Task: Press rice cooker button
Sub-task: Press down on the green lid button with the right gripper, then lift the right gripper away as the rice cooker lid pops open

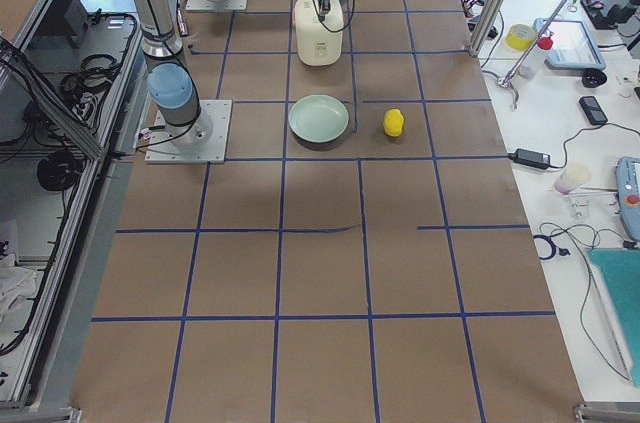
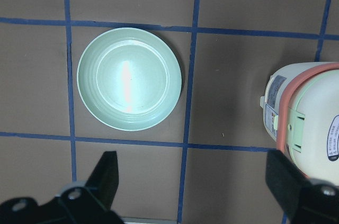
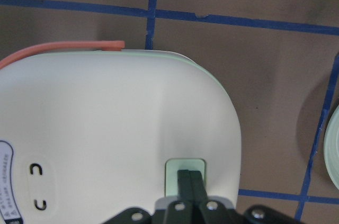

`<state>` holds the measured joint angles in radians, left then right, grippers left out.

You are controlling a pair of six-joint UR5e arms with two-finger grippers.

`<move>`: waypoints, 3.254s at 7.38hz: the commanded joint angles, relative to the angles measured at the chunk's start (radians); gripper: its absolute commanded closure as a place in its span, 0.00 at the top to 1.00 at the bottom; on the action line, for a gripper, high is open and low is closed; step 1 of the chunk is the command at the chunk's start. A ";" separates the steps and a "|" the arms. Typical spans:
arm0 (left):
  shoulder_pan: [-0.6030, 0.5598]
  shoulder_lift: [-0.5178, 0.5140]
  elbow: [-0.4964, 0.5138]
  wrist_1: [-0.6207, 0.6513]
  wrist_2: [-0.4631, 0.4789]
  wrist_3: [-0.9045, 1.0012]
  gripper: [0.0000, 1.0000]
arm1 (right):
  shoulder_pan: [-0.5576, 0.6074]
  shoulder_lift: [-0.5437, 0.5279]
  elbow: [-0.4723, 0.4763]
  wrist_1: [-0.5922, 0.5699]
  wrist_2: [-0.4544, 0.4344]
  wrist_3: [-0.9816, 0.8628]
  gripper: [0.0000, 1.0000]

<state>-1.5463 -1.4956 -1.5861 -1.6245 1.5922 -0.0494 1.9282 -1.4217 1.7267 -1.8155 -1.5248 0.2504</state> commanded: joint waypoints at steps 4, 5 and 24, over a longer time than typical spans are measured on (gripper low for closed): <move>0.000 0.000 0.000 0.000 0.000 -0.001 1.00 | 0.000 0.003 0.002 -0.011 0.002 -0.005 0.04; 0.000 0.000 0.000 0.000 0.000 0.000 1.00 | 0.000 0.004 0.002 -0.011 0.002 -0.005 0.04; 0.000 0.000 0.000 0.000 0.000 0.000 1.00 | -0.302 -0.062 -0.279 0.110 -0.054 -0.134 1.00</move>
<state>-1.5462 -1.4956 -1.5861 -1.6245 1.5923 -0.0497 1.6235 -1.4831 1.4437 -1.7023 -1.5792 0.1161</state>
